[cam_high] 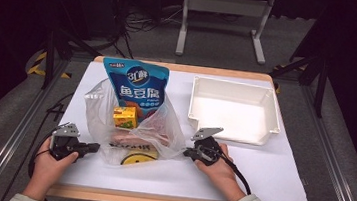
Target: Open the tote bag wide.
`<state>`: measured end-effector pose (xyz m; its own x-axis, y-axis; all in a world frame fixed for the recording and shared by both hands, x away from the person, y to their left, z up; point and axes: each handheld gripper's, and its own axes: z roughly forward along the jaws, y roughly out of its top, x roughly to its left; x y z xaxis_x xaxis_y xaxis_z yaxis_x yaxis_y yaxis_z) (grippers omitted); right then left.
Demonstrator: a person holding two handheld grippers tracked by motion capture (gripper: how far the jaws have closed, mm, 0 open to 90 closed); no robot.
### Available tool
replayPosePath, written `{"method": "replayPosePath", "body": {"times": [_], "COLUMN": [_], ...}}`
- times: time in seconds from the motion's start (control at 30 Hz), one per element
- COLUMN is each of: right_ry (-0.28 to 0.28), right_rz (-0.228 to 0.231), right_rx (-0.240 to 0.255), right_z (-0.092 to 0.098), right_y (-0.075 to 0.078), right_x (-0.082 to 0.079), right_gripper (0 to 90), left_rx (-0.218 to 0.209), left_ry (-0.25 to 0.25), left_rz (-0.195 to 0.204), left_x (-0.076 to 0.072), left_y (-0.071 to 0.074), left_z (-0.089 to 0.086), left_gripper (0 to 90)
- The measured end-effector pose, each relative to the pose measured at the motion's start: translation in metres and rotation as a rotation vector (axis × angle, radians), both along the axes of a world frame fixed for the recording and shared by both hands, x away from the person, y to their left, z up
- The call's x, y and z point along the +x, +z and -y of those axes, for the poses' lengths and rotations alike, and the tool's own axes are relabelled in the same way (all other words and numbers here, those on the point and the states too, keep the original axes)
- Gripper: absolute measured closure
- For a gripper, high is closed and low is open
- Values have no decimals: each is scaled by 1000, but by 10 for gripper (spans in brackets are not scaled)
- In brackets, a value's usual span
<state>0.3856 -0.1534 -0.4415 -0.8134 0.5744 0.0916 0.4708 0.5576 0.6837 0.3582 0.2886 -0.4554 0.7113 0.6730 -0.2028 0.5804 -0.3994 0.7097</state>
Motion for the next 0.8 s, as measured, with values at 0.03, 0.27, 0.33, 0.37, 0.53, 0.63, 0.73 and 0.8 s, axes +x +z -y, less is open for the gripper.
{"method": "replayPosePath", "body": {"times": [0.03, 0.27, 0.33, 0.37, 0.53, 0.63, 0.73, 0.8], "right_ry": [-2, 0, 1, 0, -1, 0, 3, 6], "right_rz": [1, 8, 9, 9, 9, 8, 10, 12], "right_rx": [0, 0, 0, 0, 3, 5, 6, 6], "right_z": [0, -1, -1, -1, -2, -2, -2, -3], "right_y": [0, 0, 0, 0, -1, -1, -1, -1], "right_x": [0, -1, -1, -1, -1, -1, -1, -1], "right_gripper": [896, 893, 892, 892, 889, 888, 877, 875], "left_rx": [-7, -96, -150, -163, -197, -204, -157, -134], "left_ry": [-2, 30, 22, 23, 26, 68, 70, 47], "left_rz": [0, 138, 196, 217, 324, 378, 410, 401], "left_x": [0, -15, -21, -24, -32, -32, -29, -26], "left_y": [1, 24, 36, 40, 58, 63, 61, 58], "left_z": [-1, 1, 1, 1, 9, 14, 20, 22], "left_gripper": [900, 455, 370, 359, 316, 304, 362, 584]}}
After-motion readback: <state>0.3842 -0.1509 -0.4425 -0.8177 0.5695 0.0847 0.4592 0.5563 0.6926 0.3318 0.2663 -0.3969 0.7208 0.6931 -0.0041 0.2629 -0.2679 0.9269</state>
